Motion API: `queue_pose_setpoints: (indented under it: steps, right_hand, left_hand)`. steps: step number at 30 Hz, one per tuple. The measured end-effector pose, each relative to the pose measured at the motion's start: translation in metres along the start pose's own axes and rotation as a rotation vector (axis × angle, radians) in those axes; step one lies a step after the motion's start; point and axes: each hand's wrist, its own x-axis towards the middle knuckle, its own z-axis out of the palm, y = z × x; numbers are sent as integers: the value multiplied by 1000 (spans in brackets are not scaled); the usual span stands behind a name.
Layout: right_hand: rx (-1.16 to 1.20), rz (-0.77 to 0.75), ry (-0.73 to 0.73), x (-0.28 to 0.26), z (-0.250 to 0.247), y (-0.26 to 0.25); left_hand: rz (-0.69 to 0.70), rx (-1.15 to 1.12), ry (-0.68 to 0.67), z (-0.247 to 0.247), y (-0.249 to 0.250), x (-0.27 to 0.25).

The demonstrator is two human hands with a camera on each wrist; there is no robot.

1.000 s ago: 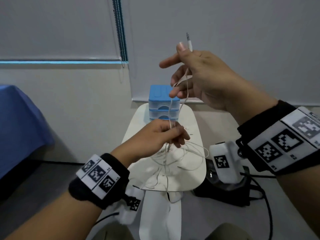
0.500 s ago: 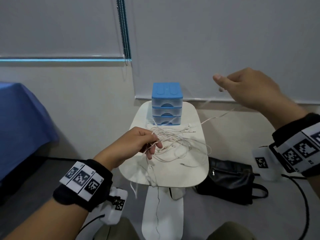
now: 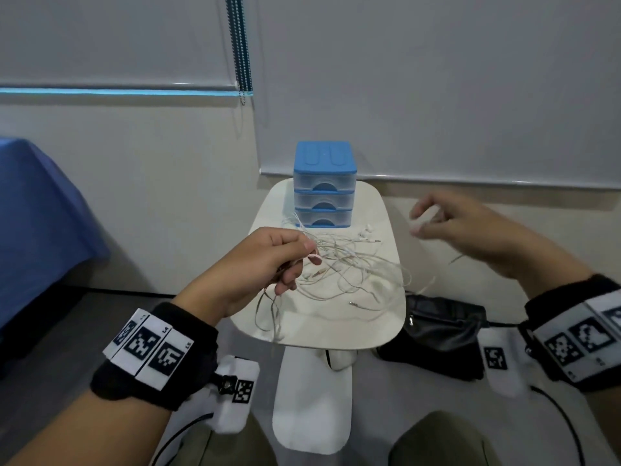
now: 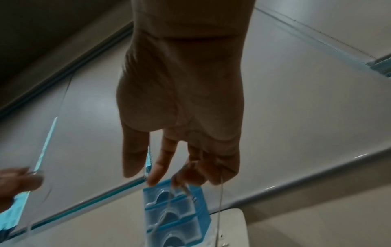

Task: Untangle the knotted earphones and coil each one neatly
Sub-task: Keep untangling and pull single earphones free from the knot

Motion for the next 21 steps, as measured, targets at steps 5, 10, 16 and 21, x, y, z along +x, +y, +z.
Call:
queue_pose_setpoints:
  steps: [5, 10, 16, 21]
  right_hand:
    - [-100, -101, -354, -16, 43, -11]
    - [23, -259, -325, -28, 66, -39]
    - [277, -295, -183, -31, 76, -41]
    - [857, -243, -110, -37, 66, -48]
  left_hand:
    - [21, 51, -23, 11, 5, -1]
    - [22, 80, -1, 19, 4, 0]
    - [15, -88, 34, 16, -3, -7]
    - [-26, -54, 65, 7, -16, -7]
